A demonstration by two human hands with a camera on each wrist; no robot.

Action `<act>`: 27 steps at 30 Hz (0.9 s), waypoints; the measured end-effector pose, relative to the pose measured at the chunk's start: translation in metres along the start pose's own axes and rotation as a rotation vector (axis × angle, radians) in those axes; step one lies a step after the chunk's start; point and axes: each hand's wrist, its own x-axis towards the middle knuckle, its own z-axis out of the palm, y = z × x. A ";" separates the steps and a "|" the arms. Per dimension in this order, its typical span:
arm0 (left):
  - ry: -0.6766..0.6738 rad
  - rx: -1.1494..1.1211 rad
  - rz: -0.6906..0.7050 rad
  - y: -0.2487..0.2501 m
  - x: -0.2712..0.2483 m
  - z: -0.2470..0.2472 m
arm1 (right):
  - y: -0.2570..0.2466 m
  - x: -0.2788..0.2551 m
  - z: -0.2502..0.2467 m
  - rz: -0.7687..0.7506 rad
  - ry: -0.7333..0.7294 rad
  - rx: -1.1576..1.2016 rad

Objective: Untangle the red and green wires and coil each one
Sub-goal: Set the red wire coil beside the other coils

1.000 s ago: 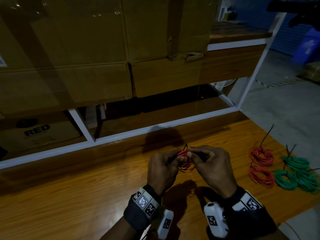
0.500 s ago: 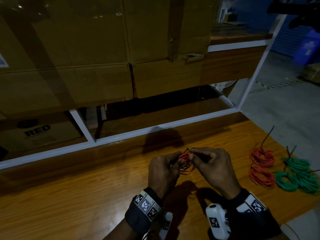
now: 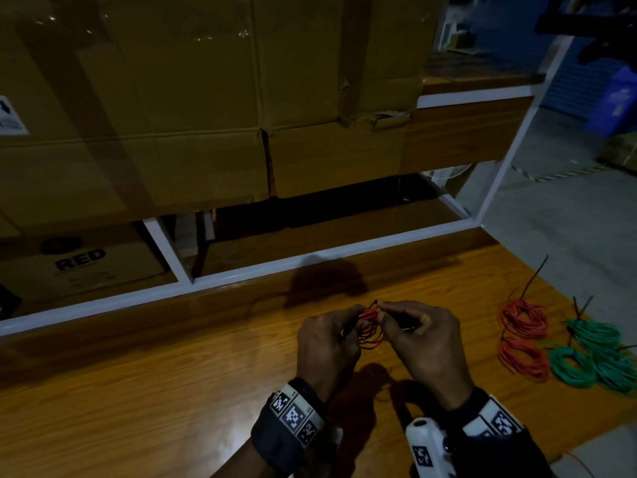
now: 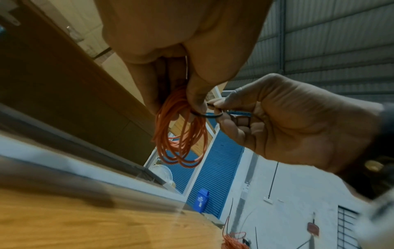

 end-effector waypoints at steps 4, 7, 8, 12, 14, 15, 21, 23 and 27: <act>0.016 0.010 0.023 0.000 0.001 0.000 | -0.002 0.001 -0.001 -0.004 -0.005 -0.018; 0.016 0.035 0.031 -0.002 0.001 0.001 | -0.007 -0.001 0.001 -0.029 -0.048 -0.085; 0.016 0.039 0.032 -0.003 0.001 0.001 | -0.008 -0.001 0.002 -0.033 -0.062 -0.115; -0.010 0.018 0.055 -0.005 -0.001 -0.002 | -0.006 0.002 -0.006 -0.014 -0.153 -0.102; -0.027 0.019 0.065 -0.006 -0.002 -0.003 | -0.004 0.004 -0.010 -0.009 -0.202 -0.054; -0.042 0.009 0.068 -0.006 -0.003 -0.003 | -0.004 0.004 -0.012 -0.008 -0.217 -0.043; -0.083 -0.049 0.060 -0.007 -0.003 -0.001 | -0.011 0.015 -0.025 -0.030 -0.253 -0.046; -0.075 -0.057 0.061 -0.003 -0.002 -0.002 | -0.010 0.020 -0.027 -0.050 -0.215 -0.074; -0.086 -0.056 0.097 0.007 -0.002 -0.004 | -0.009 0.024 -0.023 -0.151 -0.186 -0.146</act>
